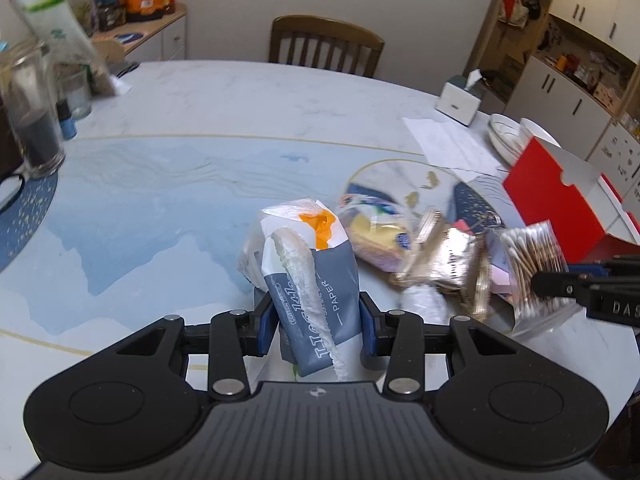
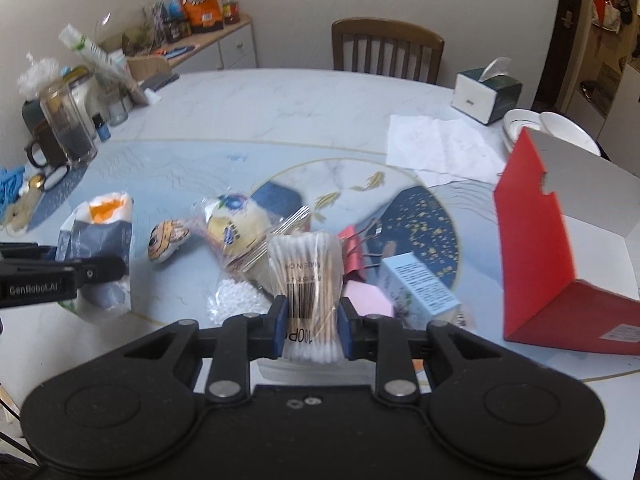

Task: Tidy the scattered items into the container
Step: 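Carry both packs into the red box and open both tools to release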

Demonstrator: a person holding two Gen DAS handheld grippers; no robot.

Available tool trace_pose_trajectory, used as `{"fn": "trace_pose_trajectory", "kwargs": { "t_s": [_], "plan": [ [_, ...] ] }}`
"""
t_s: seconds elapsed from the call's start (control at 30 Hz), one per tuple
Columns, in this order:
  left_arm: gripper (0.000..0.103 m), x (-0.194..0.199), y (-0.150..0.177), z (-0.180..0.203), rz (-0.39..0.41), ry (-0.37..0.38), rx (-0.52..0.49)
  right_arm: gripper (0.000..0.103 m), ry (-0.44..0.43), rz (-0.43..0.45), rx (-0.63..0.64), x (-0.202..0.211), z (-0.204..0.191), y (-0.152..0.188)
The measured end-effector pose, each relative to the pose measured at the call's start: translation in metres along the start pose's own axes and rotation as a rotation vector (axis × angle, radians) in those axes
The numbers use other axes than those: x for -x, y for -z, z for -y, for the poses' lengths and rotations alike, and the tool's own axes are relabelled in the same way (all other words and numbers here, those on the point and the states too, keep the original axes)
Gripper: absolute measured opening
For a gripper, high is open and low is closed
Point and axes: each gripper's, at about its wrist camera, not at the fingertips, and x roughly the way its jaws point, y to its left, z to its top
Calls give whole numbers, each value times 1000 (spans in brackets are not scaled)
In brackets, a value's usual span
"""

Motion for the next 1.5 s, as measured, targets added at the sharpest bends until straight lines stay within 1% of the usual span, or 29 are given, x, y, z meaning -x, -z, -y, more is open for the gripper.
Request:
{"fn": "trace_pose_trajectory", "kwargs": {
  "t_s": [0.17, 0.43, 0.57, 0.77, 1.03, 1.23, 1.33, 1.43, 1.47, 1.5],
  "plan": [
    [40, 9, -6, 31, 21, 14, -35, 25, -16, 37, -25, 21, 26, 1],
    [40, 21, -20, 99, 64, 46, -94, 25, -39, 89, -59, 50, 83, -4],
    [40, 22, -26, 133, 80, 54, -125, 25, -50, 106, -82, 59, 115, -5],
    [40, 17, -38, 178, 97, 76, -149, 25, -39, 126, -98, 67, 161, -9],
    [40, -3, -55, 236, 101, 109, -213, 25, 2, 152, -142, 68, 220, -9],
    [40, -25, -70, 290, 92, 153, -310, 25, 45, 155, -183, 67, 262, -3],
    [40, -40, -80, 320, 82, 179, -364, 24, 71, 143, -207, 63, 282, 0],
    [40, -57, -91, 351, 70, 212, -413, 23, 95, 136, -225, 58, 300, -1],
    [40, -63, -93, 360, 66, 218, -430, 22, 103, 135, -227, 57, 305, -2],
    [40, -69, -95, 369, 60, 225, -445, 18, 109, 135, -229, 55, 310, -3]
  ]
}}
